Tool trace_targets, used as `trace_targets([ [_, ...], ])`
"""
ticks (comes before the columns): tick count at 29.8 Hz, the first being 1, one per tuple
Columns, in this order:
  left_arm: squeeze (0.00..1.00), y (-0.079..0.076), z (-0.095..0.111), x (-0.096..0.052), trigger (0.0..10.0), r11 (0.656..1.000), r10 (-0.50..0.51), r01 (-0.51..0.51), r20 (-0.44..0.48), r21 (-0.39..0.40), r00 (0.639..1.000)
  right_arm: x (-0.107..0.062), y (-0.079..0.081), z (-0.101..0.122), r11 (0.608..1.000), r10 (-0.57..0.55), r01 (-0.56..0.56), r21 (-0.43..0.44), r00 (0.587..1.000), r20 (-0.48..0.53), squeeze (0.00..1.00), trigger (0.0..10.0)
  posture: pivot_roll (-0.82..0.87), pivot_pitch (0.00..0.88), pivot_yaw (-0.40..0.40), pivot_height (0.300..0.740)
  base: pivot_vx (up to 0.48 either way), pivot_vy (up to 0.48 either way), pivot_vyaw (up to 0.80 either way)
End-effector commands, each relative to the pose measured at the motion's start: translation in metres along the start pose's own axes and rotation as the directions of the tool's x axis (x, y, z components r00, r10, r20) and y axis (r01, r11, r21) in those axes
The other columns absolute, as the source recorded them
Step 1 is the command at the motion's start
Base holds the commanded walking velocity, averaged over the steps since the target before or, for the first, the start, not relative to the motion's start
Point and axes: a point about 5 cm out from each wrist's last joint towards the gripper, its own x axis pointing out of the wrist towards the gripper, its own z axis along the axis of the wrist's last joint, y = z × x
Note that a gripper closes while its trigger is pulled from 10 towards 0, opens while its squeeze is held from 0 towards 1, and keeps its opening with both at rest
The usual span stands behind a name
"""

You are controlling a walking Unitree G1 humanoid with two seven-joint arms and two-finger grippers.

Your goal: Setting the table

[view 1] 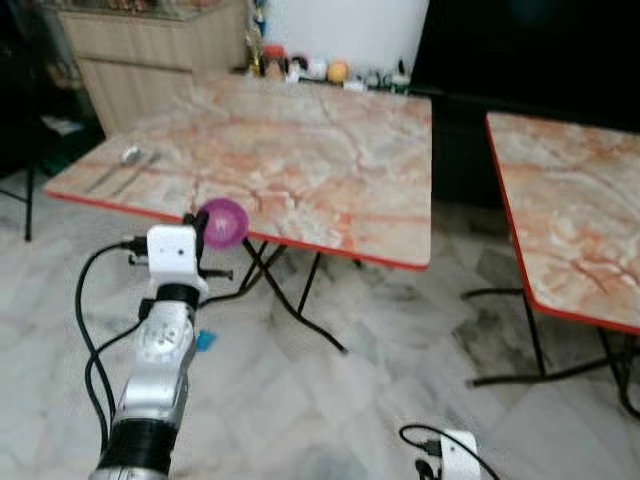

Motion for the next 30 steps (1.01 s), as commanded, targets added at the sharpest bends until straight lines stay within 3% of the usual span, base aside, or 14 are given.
trace_targets([
  [1, 0.00, -0.0100, 0.0007, 0.0015, 10.0, 0.999, -0.035, 0.035, 0.001, -0.001, 0.999, -0.0014, -0.0075, -0.0041, 1.000, -0.022, 0.022, 0.006, 1.000, -0.013, 0.00, 10.0, 0.17, 0.000, -0.076, 0.740, 0.000, -0.405, 0.00],
  [22, 0.00, -0.0099, -0.0004, 0.0010, 10.0, 0.999, -0.053, 0.053, -0.004, 0.000, 0.999, -0.0012, -0.0072, -0.0034, 0.998, -0.035, 0.035, 0.045, 0.999, -0.009, 0.00, 10.0, 0.17, 0.000, -0.074, 0.740, 0.000, -0.405, 0.00],
  [30, 0.00, -0.0109, -0.0001, 0.0009, 10.0, 0.991, -0.128, 0.128, -0.001, 0.025, 0.992, -0.0011, -0.0073, -0.0031, 0.998, -0.040, 0.041, 0.046, 0.999, -0.007, 0.00, 10.0, 0.17, 0.000, -0.073, 0.740, 0.000, -0.405, -0.56],
])
